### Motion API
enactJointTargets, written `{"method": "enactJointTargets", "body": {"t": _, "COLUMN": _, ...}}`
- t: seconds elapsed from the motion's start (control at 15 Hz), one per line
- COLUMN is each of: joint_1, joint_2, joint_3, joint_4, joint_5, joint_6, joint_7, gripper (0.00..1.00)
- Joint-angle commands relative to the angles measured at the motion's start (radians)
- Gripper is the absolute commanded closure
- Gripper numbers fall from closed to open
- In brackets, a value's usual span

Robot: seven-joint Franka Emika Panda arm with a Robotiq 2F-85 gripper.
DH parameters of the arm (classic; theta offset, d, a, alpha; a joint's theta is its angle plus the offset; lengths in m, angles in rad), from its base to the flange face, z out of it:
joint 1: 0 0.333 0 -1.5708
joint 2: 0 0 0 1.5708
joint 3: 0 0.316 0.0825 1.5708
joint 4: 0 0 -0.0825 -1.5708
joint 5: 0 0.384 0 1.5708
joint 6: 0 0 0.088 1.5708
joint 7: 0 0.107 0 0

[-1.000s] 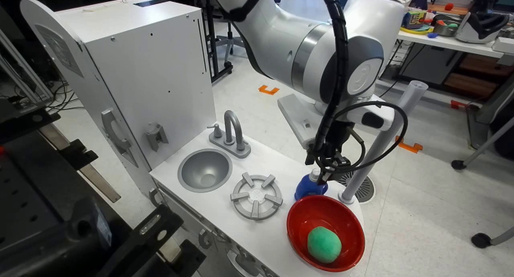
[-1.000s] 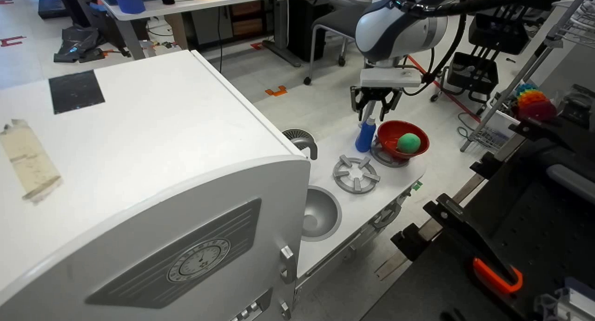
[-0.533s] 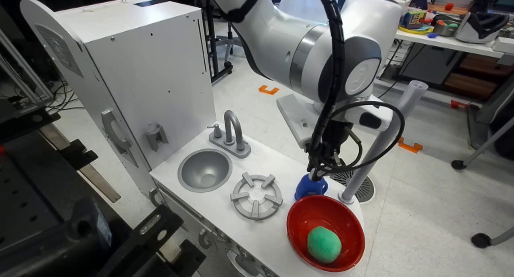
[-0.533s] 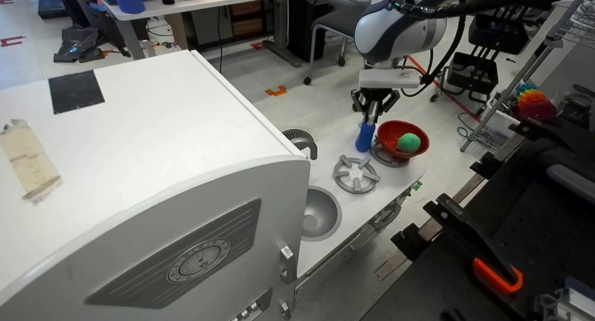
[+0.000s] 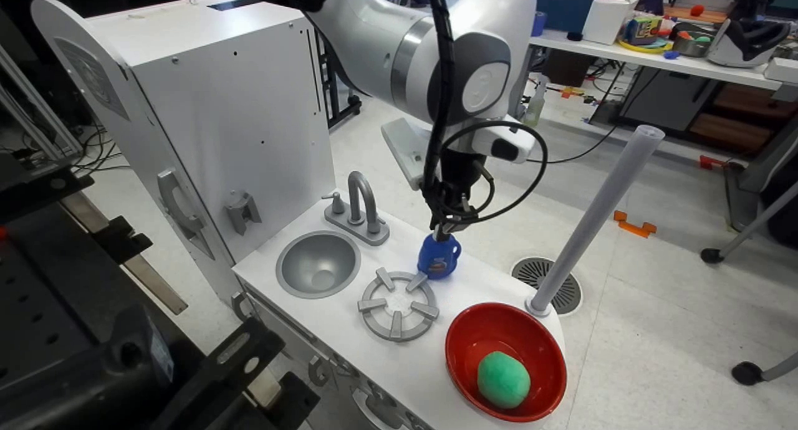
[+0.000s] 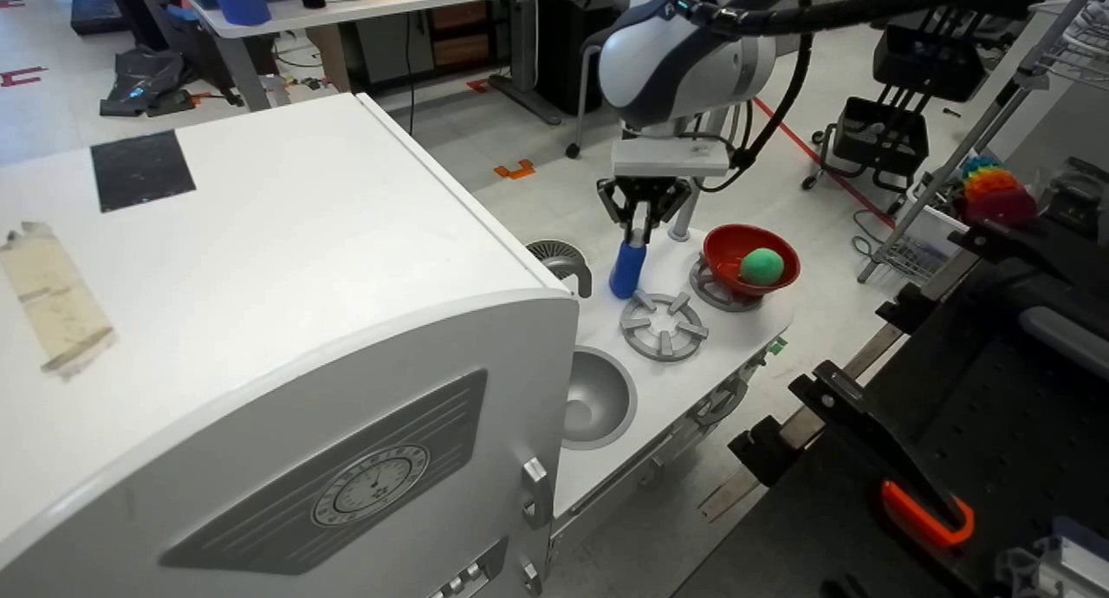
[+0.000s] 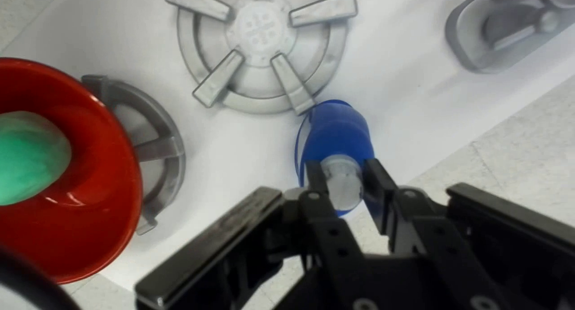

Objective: Move the blue bottle to the left.

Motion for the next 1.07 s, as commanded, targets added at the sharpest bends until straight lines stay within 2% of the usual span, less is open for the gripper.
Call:
{"method": "enactJointTargets", "body": {"t": 0.0, "joint_1": 0.031, "joint_2": 0.0, "joint_3": 0.008, "joint_4": 0.002, "joint_5": 0.014, "joint_6": 0.003, "joint_7": -0.012, "gripper": 0.93}}
{"method": "enactJointTargets", "body": {"t": 0.53, "joint_1": 0.035, "joint_2": 0.0, "joint_3": 0.007, "joint_4": -0.006, "joint_5": 0.022, "joint_6": -0.011, "joint_7": -0.001, "gripper": 0.93}}
{"method": "enactJointTargets", "body": {"t": 0.6, "joint_1": 0.035, "joint_2": 0.0, "joint_3": 0.007, "joint_4": -0.005, "joint_5": 0.023, "joint_6": -0.013, "joint_7": 0.003, "gripper": 0.88}}
{"method": "enactJointTargets", "body": {"t": 0.67, "joint_1": 0.038, "joint_2": 0.0, "joint_3": 0.003, "joint_4": -0.005, "joint_5": 0.021, "joint_6": -0.013, "joint_7": 0.008, "gripper": 0.49}}
{"method": "enactJointTargets", "body": {"t": 0.73, "joint_1": 0.038, "joint_2": 0.0, "joint_3": 0.003, "joint_4": -0.003, "joint_5": 0.022, "joint_6": -0.018, "joint_7": 0.009, "gripper": 0.47}}
{"method": "enactJointTargets", "body": {"t": 0.87, "joint_1": 0.052, "joint_2": 0.0, "joint_3": -0.022, "joint_4": -0.004, "joint_5": 0.01, "joint_6": -0.032, "joint_7": 0.042, "gripper": 0.34}}
{"method": "enactJointTargets", "body": {"t": 1.0, "joint_1": 0.057, "joint_2": 0.0, "joint_3": -0.044, "joint_4": 0.006, "joint_5": 0.011, "joint_6": -0.093, "joint_7": 0.092, "gripper": 0.19}}
